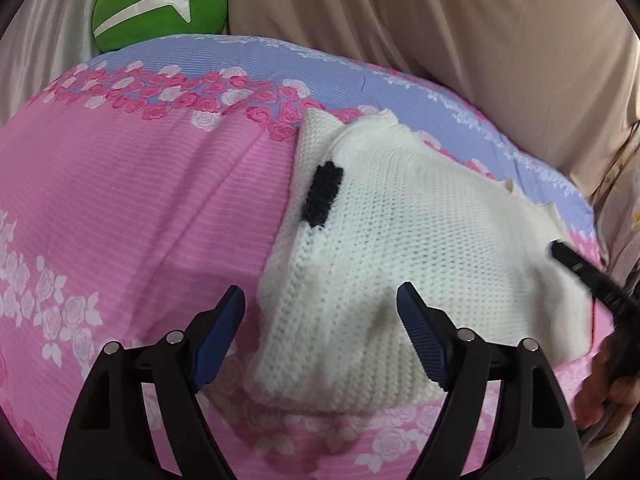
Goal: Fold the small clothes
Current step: 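Grasp the sweater side edge with the left gripper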
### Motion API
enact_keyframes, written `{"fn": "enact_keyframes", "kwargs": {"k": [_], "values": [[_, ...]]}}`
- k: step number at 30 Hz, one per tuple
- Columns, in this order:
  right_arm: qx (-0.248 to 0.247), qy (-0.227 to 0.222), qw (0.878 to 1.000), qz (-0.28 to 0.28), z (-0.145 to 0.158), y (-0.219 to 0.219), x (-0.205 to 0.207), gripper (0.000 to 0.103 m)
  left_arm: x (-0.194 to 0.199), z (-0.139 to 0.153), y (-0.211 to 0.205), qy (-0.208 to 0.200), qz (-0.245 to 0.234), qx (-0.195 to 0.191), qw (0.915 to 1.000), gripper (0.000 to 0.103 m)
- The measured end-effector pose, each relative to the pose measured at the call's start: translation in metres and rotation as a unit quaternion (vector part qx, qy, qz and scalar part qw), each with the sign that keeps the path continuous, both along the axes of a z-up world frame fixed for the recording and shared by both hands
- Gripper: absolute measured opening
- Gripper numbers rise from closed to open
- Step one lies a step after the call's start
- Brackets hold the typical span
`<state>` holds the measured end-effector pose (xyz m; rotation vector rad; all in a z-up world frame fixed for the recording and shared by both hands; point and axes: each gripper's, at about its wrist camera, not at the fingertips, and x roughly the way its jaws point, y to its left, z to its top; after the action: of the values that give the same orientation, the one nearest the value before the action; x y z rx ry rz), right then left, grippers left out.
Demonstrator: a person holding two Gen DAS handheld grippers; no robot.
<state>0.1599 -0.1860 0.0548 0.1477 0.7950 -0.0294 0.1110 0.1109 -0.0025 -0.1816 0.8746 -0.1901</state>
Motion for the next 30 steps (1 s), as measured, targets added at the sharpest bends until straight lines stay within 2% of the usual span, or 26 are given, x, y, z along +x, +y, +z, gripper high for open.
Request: {"fn": "enact_keyframes", "kwargs": {"k": [4, 6, 9, 10, 12, 13, 16, 18, 20, 22, 24, 26, 28, 30], "values": [[0.005, -0.003, 0.993, -0.119, 0.007, -0.095, -0.01, 0.037, 0.005, -0.008, 0.007, 0.008, -0.003, -0.017, 0.9998, 0.077], [0.011, 0.003, 0.989, -0.15, 0.006, -0.131, -0.012, 0.036, 0.006, -0.009, 0.003, 0.002, 0.001, -0.008, 1.0, 0.079], [0.018, 0.002, 0.991, -0.136, 0.004, -0.146, -0.009, 0.025, 0.006, -0.009, -0.004, -0.001, 0.007, 0.007, 1.0, 0.082], [0.01, 0.007, 0.992, -0.129, 0.0, -0.148, -0.003, 0.025, 0.006, -0.009, -0.007, -0.002, 0.006, 0.013, 0.9999, 0.082], [-0.032, 0.044, 0.988, -0.146, -0.018, -0.154, 0.014, 0.022, 0.007, -0.009, -0.011, 0.0, 0.008, 0.02, 0.9998, 0.083], [-0.051, 0.074, 0.983, -0.162, -0.035, -0.16, 0.024, 0.026, 0.008, -0.009, -0.011, 0.002, 0.011, 0.019, 0.9998, 0.083], [-0.031, 0.051, 0.984, -0.167, -0.029, -0.161, 0.015, 0.024, 0.011, -0.009, -0.01, 0.008, 0.019, 0.009, 0.9998, 0.088], [-0.025, 0.016, 0.988, -0.151, -0.009, -0.149, 0.003, 0.025, 0.013, -0.009, -0.011, 0.009, 0.027, 0.003, 0.9996, 0.091], [0.002, -0.009, 0.996, -0.094, 0.009, -0.122, -0.003, 0.026, 0.016, -0.009, -0.014, 0.009, 0.033, 0.007, 0.9994, 0.091], [0.024, -0.009, 0.999, -0.024, 0.013, -0.085, 0.001, 0.026, 0.018, -0.009, -0.02, 0.01, 0.031, 0.006, 0.9995, 0.091], [0.032, 0.007, 0.999, 0.036, 0.005, -0.05, 0.007, 0.026, 0.02, -0.007, -0.026, 0.012, 0.026, 0.005, 0.9996, 0.089], [0.025, 0.026, 0.996, 0.076, -0.008, -0.021, 0.011, 0.026, 0.021, -0.006, -0.028, 0.015, 0.024, -0.001, 0.9996, 0.082], [0.005, 0.049, 0.994, 0.096, -0.025, -0.002, 0.016, 0.026, 0.021, -0.002, -0.027, 0.018, 0.022, -0.015, 0.9995, 0.067], [-0.011, 0.056, 0.994, 0.096, -0.037, 0.005, 0.017, 0.026, 0.019, 0.006, -0.027, 0.013, 0.016, -0.027, 0.9994, 0.032]]}}
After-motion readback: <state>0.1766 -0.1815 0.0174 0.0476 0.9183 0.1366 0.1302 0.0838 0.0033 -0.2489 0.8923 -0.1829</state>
